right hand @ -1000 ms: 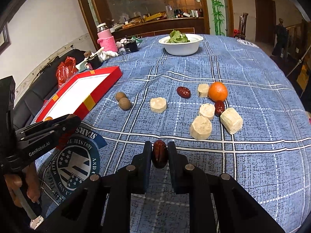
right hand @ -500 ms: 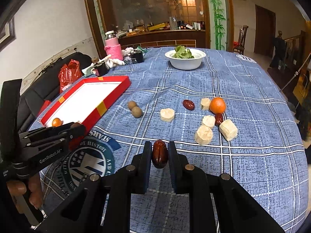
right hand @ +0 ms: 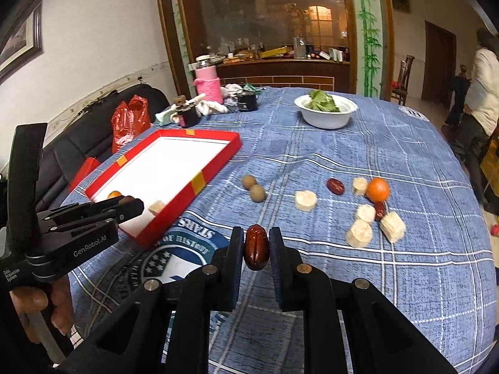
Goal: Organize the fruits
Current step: 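Carry the brown ball in the left gripper over the tray while the right gripper carries the date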
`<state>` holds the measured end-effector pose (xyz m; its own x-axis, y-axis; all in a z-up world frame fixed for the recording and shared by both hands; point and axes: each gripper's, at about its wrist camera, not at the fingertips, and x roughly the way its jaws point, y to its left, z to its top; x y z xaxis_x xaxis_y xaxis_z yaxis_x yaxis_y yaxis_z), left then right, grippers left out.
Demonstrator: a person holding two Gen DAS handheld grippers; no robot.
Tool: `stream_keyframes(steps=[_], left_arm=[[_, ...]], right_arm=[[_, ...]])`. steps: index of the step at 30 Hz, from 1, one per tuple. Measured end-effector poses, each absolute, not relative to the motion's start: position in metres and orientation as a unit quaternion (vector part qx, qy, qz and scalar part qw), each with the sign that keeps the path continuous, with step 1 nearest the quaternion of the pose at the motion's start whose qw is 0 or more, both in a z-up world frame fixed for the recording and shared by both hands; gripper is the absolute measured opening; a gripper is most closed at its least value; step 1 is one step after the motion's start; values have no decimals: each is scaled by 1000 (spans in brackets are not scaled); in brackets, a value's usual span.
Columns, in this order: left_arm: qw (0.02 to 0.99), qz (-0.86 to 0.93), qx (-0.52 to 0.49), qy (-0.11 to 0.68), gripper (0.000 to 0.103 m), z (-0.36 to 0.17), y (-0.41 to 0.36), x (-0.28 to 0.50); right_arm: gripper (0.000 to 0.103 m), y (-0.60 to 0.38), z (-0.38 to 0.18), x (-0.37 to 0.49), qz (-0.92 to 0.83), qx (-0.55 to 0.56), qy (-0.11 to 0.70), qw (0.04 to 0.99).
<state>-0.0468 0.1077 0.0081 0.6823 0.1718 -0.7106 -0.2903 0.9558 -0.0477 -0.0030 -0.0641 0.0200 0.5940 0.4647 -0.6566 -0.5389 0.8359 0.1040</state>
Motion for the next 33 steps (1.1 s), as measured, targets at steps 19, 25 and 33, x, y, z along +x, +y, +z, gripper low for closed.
stream_keyframes(steps=[19, 25, 33], left_arm=[[921, 49, -20, 387, 24, 1, 31, -50], [924, -9, 24, 381, 24, -5, -15, -54], [924, 42, -31, 378, 24, 0, 37, -45]], right_arm=[[17, -73, 18, -3, 272, -56, 351, 894], [17, -88, 9, 0, 245, -60, 367, 895], [17, -75, 12, 5, 251, -66, 367, 893]])
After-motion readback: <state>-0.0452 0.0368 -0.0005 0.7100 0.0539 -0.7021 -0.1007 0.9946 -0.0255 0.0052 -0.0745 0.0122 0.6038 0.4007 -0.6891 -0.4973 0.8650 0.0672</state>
